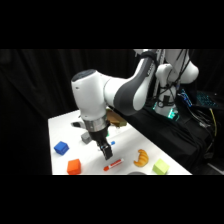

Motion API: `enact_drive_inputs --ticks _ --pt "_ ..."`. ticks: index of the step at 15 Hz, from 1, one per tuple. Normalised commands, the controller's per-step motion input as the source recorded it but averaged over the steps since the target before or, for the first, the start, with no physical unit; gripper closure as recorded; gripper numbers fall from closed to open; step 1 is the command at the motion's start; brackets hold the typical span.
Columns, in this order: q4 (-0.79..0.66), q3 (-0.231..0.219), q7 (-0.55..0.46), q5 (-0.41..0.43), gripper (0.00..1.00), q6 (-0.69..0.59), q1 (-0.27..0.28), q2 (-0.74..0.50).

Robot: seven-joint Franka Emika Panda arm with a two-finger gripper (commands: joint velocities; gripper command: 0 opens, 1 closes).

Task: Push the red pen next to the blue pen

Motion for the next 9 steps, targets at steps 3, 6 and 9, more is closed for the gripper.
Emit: enact_drive_inputs --ticks 3,6,9 --pt "0.35 0.031 0.18 -0.066 0.00 0.03 0.108 0.30" --pt "0.29 0.026 0.16 -0.054 0.00 0.04 0.082 0.27" --pt "0.22 0.019 0.15 -0.052 0.00 0.08 0.065 0.23"
